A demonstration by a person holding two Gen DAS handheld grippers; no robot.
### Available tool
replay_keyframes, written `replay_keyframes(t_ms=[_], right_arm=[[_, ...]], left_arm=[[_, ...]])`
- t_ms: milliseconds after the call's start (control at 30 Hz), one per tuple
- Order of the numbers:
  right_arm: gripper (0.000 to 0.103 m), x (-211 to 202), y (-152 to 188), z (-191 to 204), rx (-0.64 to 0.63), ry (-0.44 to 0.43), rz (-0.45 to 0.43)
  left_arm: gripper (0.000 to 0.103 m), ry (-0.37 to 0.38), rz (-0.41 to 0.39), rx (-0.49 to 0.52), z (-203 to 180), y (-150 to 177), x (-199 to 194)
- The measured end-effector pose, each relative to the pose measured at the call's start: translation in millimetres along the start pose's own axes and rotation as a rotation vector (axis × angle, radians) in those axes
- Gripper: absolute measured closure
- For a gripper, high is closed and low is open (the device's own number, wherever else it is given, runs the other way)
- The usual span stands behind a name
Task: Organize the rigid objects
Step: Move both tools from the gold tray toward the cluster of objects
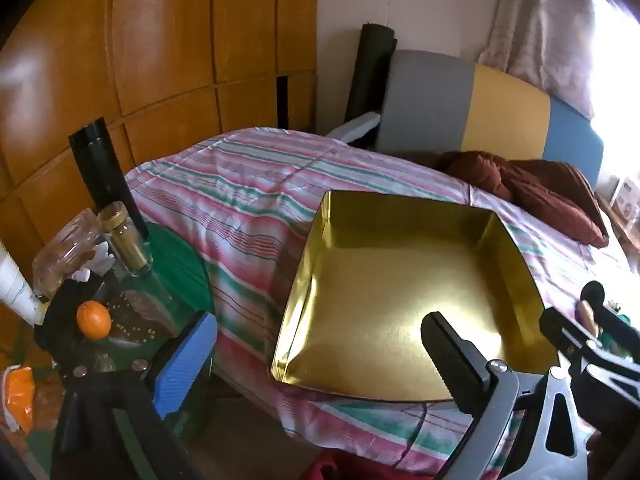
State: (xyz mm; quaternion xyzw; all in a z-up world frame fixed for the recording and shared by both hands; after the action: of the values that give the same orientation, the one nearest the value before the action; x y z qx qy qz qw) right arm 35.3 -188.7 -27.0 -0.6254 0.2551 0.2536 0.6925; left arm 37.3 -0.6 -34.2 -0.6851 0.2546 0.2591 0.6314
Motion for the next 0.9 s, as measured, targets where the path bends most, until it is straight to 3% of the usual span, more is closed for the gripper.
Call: replay_keyframes(t_ms=[100, 200, 267, 900], right_arm=[[0.001, 4, 2, 2, 0.011, -0.007, 0.022], [0.001, 1, -7, 3, 0.006, -0.014, 0.016], [0.001, -5, -1, 2, 0.008, -0.015, -0.022], [0.001, -17, -1, -4, 0.004, 0.004, -0.048]], left_arm=[[0.0, 0.023, 0.021, 0.021, 5, 4, 1], [0.0, -0.034, 0.058, 0.036, 7, 5, 9], [0.0, -0.044, 0.053, 0.051, 3, 7, 9], [0.0, -0.024, 0.026, 0.083, -16, 9, 0]])
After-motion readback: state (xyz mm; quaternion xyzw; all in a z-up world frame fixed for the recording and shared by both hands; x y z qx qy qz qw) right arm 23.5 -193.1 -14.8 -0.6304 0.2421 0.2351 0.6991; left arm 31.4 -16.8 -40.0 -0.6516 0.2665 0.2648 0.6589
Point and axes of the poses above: each gripper's, at about its wrist camera, not at the fingertips, and x roughly the way its jaws point, z to its left, y to its underside, the point moved 5 cm from there along x, roughly the way its jaws point, and after that the axes turned 1 degree about z, right-handed, at the moved point
